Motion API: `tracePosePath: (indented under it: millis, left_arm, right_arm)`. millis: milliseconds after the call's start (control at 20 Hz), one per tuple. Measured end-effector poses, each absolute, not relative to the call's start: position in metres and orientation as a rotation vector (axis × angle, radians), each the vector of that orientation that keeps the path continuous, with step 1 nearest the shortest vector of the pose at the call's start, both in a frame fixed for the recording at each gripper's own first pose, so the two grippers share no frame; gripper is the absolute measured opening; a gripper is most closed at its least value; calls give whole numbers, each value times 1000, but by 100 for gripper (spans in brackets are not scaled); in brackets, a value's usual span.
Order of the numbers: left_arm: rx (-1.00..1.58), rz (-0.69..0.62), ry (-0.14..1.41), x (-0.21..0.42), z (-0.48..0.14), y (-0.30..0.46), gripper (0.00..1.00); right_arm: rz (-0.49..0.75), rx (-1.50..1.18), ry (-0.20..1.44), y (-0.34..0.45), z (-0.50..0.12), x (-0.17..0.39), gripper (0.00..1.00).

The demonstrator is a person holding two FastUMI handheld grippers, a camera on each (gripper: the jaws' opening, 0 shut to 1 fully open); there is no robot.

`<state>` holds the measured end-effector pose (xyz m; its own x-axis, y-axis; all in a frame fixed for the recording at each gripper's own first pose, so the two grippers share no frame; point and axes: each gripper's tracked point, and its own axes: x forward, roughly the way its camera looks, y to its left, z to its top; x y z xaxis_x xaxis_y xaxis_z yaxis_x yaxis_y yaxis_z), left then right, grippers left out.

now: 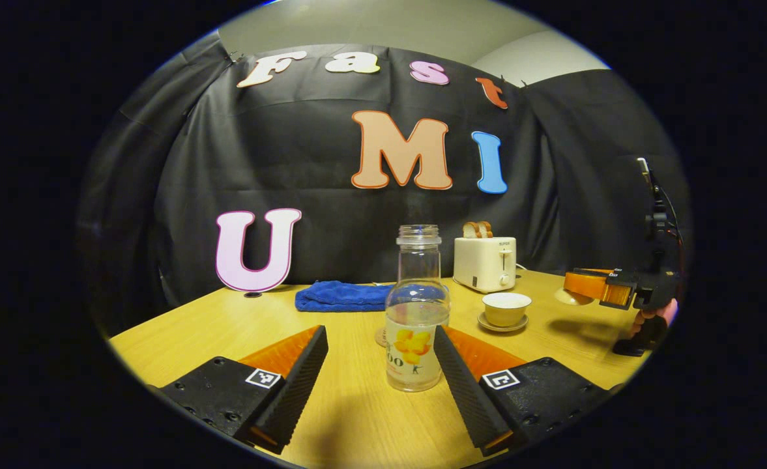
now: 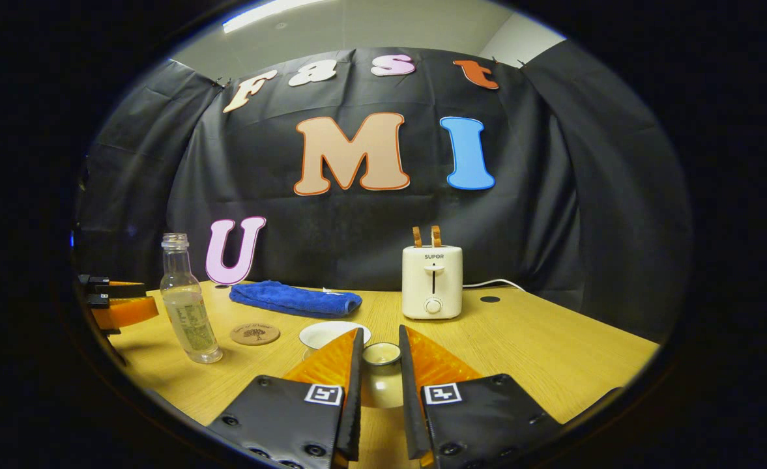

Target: Open the teacup lid with one hand, grasp the water bottle and pour water into the teacup with the other hand; after pouring, place the water bottle on the coaster and then close the teacup lid.

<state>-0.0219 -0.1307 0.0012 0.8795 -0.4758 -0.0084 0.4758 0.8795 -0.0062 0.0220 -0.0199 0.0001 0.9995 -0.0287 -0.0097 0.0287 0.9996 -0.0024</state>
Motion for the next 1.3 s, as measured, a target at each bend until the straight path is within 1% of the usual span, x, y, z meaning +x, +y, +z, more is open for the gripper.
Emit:
tracePosePath:
  millis: [150,550,1150,1200,1250,1300]
  left_arm:
    - [5,-517,44,-16,-5,-145,95]
    - [21,-522,129,4,-18,-165,95]
    - [53,-526,201,26,-29,-189,95]
    - [60,-520,201,29,-30,-191,93]
    - [68,-526,204,29,-30,-192,89]
    - [73,-528,205,33,-31,-196,75]
  right_arm:
    - [-37,-2,8,-23,1,19,31]
    - [-59,-4,8,-33,1,12,31]
    - [-59,-3,9,-43,1,11,31]
    - [-59,-3,9,-43,1,11,31]
    - [-60,-3,9,-44,1,11,31]
    - [-62,-3,8,-45,0,11,31]
